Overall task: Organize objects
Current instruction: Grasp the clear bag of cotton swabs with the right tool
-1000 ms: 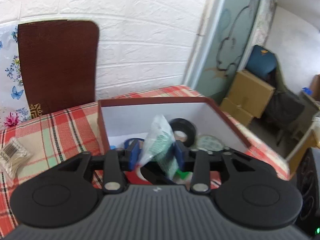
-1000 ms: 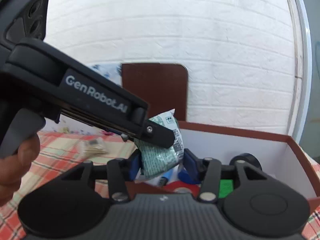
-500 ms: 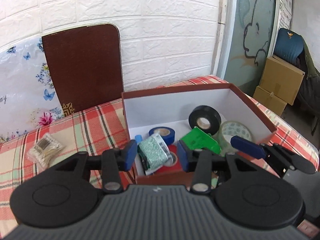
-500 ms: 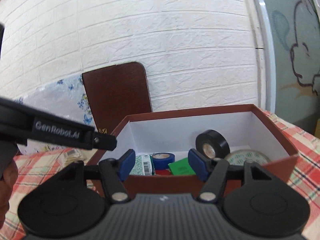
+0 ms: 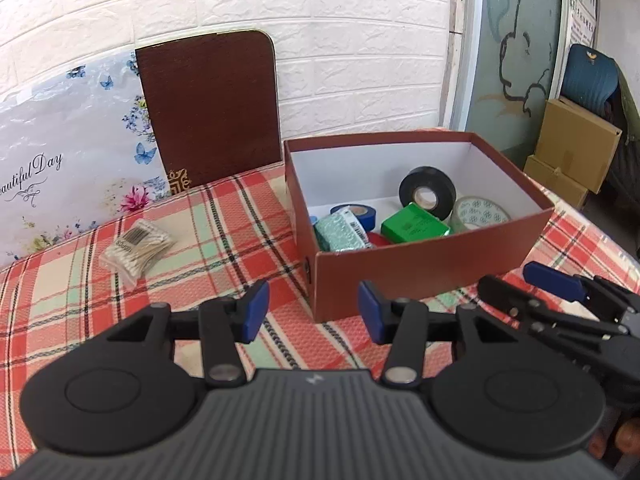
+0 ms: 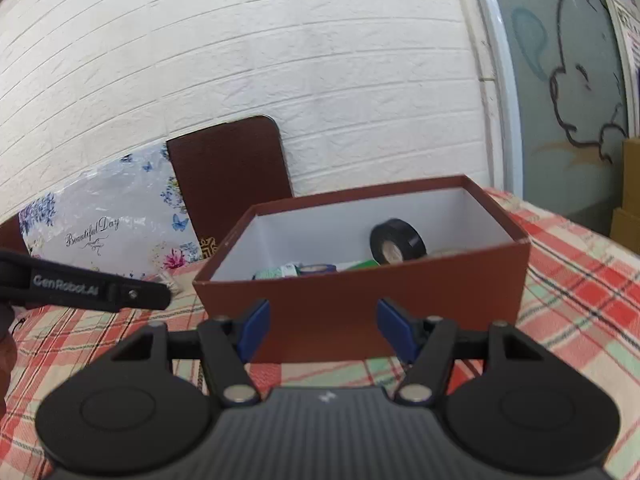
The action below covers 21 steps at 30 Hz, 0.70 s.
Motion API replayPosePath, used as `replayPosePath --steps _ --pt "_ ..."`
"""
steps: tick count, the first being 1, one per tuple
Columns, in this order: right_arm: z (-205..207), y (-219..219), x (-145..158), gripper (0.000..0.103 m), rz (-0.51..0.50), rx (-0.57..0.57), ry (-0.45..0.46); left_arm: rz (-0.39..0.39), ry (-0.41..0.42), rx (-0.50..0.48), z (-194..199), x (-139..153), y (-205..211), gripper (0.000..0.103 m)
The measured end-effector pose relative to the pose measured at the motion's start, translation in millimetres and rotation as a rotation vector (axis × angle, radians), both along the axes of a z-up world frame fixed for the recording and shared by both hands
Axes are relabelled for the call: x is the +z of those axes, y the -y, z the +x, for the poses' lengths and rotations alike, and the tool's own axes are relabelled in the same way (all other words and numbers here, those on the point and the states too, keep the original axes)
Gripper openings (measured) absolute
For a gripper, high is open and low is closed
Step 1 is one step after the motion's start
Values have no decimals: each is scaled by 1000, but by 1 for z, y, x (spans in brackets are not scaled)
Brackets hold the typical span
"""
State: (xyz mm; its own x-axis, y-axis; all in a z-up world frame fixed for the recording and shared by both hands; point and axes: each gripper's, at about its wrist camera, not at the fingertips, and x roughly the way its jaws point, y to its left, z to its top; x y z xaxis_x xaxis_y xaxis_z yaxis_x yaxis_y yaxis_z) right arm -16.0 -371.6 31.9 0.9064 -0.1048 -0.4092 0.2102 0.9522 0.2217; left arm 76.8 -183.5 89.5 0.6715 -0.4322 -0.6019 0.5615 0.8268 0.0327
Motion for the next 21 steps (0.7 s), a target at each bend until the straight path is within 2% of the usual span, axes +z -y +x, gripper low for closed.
replayPosePath --steps 6,21 --pt "-8 15 -1 61 122 -41 1 15 2 9 -5 -3 -5 56" --pt "0 -16 6 61 78 10 -13 32 -33 62 4 -20 -31 57"
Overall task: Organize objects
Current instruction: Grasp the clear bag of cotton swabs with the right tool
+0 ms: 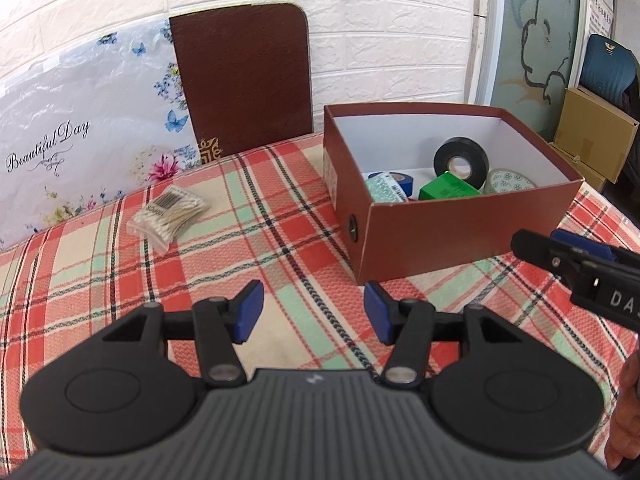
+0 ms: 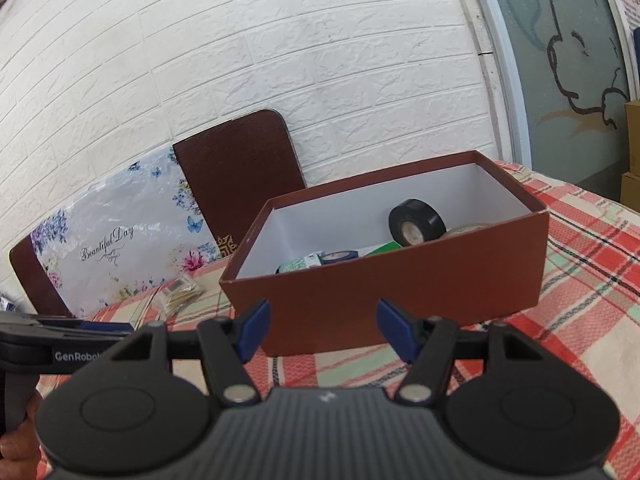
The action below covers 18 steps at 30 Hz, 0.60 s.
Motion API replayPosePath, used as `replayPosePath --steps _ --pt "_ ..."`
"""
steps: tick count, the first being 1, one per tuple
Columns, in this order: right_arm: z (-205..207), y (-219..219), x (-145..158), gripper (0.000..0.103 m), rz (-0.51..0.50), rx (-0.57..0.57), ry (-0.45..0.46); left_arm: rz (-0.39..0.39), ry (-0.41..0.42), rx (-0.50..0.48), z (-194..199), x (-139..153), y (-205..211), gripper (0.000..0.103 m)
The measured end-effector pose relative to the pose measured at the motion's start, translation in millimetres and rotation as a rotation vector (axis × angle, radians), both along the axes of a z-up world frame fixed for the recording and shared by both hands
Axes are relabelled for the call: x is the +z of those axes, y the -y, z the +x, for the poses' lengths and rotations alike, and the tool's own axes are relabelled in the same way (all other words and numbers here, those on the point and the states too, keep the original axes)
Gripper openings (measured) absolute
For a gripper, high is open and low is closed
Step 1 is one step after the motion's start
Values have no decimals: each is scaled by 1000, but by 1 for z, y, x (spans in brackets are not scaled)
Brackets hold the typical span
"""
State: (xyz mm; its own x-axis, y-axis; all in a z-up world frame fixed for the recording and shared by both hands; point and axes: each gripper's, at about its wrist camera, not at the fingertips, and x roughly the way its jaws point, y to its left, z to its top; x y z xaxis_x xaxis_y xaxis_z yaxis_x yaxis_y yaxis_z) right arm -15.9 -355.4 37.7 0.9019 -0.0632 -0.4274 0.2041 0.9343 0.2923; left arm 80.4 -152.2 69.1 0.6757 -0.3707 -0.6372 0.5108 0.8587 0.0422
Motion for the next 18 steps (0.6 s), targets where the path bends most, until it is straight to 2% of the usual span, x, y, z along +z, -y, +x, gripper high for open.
replayPosePath --steps 5,12,18 --pt "-1 -2 5 61 3 -32 19 7 -4 6 4 -6 -7 58" --pt "14 -26 -3 61 -30 33 -38 16 -12 35 15 -18 -27 58" --pt "33 -50 -8 61 -51 85 -68 20 -24 103 33 -30 -58 58"
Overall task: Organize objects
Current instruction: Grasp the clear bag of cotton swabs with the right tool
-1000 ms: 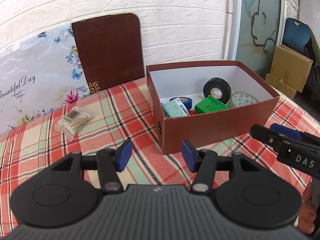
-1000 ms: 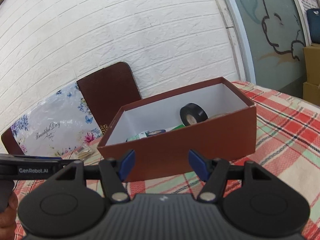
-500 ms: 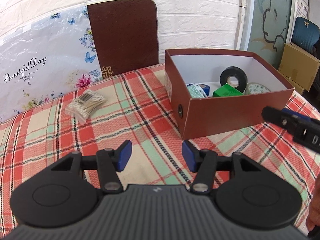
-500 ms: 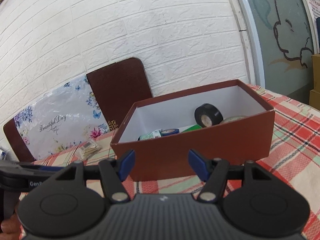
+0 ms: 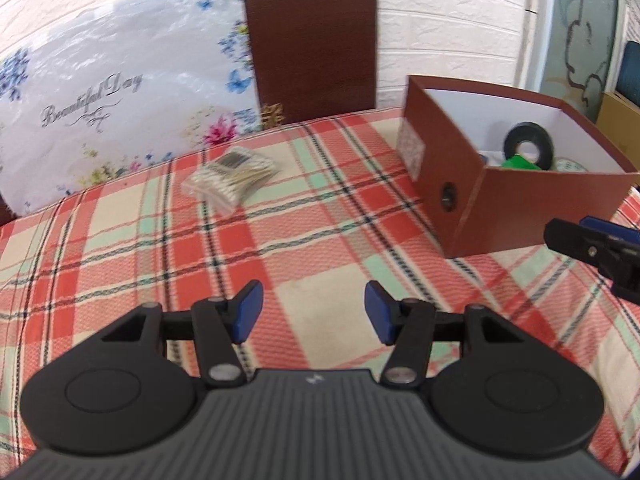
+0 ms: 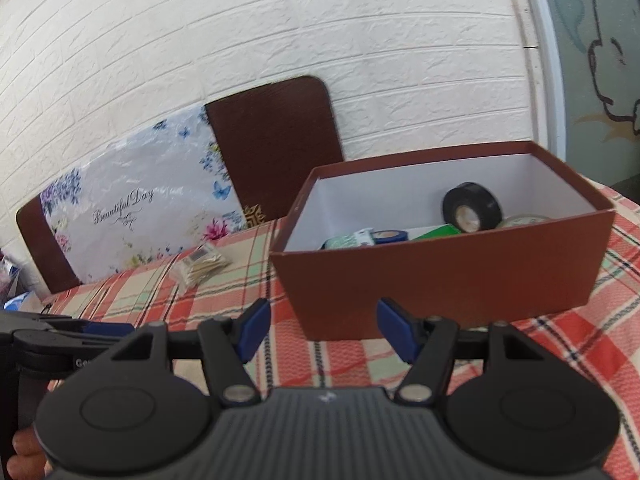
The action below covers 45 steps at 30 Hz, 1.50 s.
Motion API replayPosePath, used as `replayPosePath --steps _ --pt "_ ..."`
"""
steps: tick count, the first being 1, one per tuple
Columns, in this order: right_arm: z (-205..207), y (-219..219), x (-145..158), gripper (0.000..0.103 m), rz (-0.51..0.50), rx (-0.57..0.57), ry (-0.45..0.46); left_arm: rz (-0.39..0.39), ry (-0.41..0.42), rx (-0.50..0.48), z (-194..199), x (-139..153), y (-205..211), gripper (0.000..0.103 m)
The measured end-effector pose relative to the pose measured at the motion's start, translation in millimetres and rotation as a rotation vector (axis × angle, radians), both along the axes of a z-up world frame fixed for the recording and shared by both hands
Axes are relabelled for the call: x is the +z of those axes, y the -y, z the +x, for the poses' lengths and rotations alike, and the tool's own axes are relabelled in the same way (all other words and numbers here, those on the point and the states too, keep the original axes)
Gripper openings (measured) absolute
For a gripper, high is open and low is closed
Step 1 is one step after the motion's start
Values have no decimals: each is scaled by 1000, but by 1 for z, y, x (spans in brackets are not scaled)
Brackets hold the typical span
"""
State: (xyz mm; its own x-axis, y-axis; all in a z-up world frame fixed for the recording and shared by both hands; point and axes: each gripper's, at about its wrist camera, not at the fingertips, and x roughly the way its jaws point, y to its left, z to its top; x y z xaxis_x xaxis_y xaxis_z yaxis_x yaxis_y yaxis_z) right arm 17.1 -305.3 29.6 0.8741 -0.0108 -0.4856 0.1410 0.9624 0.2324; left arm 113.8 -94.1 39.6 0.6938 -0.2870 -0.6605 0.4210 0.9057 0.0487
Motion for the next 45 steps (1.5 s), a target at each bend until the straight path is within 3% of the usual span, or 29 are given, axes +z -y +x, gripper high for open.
replayPosePath --steps 10,23,26,28,29,32,37,39,41,43,45 --pt "50 -59 -5 61 -29 154 -46 10 -17 135 35 -22 -66 58" --pt "105 -135 -34 61 -76 308 -123 3 -6 308 75 -43 -153 58" --pt "120 -147 -45 61 -89 320 -138 -25 8 353 80 -57 -174 63" --pt "133 -151 -50 62 -113 321 -131 -73 75 362 73 -67 -187 77" --pt "141 -152 -52 63 -128 320 -123 -94 106 360 69 -71 -190 77" --pt "171 -150 -57 71 -166 302 -98 -95 128 382 69 -71 -188 77" --pt "238 -138 -59 92 -98 279 -68 -123 132 386 70 -71 -191 77" --pt "263 -141 -63 94 -102 252 -71 -124 134 387 71 -73 -192 78" --pt "287 -145 -72 87 -131 244 -133 -127 134 390 70 -73 -191 78" --pt "292 -151 -78 73 -139 281 -136 -129 134 391 71 -74 -191 78" --pt "284 -160 -78 72 -156 311 -144 -128 133 391 71 -74 -191 79"
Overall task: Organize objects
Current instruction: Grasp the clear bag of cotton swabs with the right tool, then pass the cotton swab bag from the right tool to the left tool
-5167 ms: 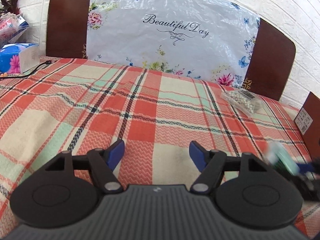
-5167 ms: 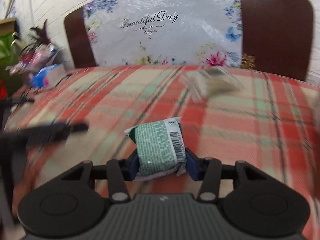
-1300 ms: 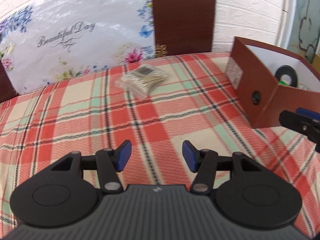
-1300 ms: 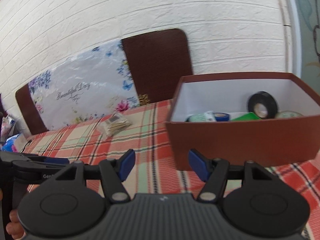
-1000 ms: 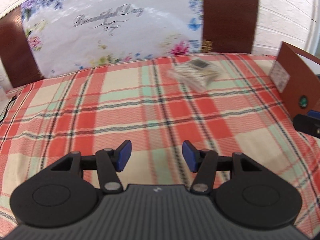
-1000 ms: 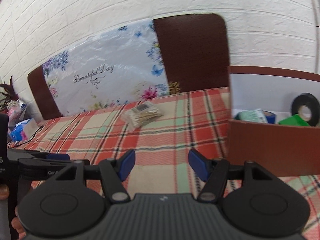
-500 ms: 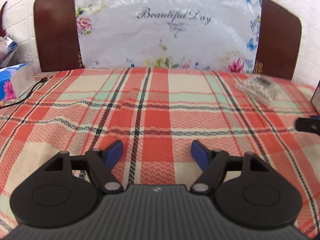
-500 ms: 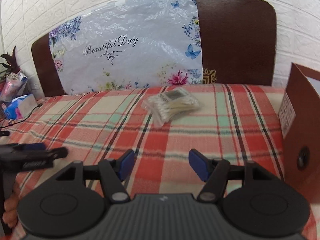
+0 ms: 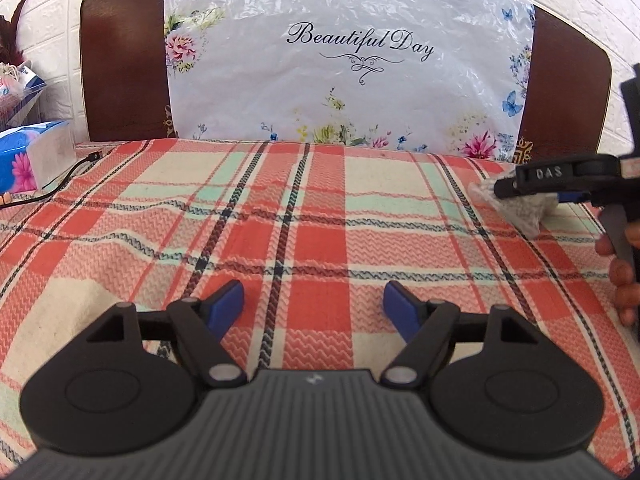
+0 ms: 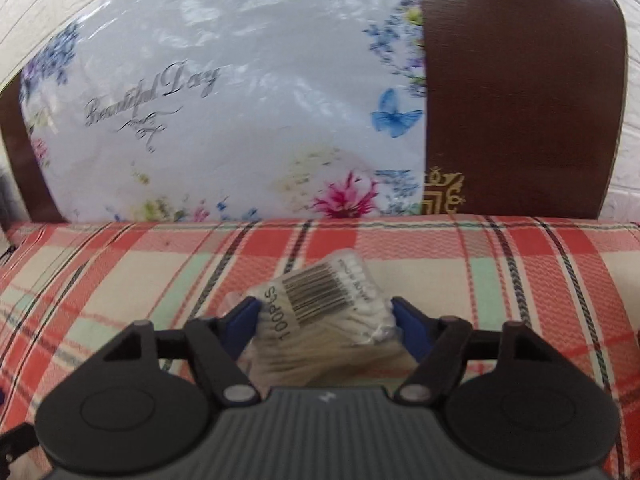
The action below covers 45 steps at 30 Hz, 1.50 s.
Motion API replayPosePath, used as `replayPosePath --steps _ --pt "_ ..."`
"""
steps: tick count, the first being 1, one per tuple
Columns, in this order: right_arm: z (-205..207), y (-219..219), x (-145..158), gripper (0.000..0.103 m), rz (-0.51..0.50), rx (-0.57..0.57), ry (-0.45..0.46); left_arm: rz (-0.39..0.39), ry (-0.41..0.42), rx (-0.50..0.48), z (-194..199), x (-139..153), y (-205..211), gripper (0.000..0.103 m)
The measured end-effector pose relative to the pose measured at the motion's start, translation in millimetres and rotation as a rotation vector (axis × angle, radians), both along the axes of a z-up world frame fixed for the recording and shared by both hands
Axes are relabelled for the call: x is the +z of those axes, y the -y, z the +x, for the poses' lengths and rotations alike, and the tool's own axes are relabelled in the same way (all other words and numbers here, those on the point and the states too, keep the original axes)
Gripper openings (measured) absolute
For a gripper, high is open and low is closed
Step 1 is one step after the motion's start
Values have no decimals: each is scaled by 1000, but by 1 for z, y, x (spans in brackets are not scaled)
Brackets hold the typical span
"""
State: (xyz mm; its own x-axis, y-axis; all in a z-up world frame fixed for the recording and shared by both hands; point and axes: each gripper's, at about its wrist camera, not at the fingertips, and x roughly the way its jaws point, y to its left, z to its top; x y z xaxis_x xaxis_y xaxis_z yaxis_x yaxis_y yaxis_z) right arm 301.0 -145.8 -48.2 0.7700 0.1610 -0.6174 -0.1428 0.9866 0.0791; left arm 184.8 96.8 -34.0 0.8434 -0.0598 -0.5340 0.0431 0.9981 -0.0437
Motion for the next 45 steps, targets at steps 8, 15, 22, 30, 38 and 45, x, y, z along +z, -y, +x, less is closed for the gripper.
replayPosePath --steps 8,15,22,30,38,45 --pt "-126 9 -1 72 48 163 -44 33 -9 -7 1 1 4 81" --pt "-257 66 5 72 87 102 -62 80 -19 2 -1 2 10 85" --pt "-294 84 10 92 157 99 -14 144 -46 45 -11 5 16 92" --pt "-309 128 16 81 174 32 68 -69 -191 -1 -79 20 23 90" --pt "-305 146 11 55 257 111 50 -372 -461 -414 -108 32 99 75" --pt "-278 142 -9 28 364 154 -65 -417 -485 -459 -97 17 136 56"
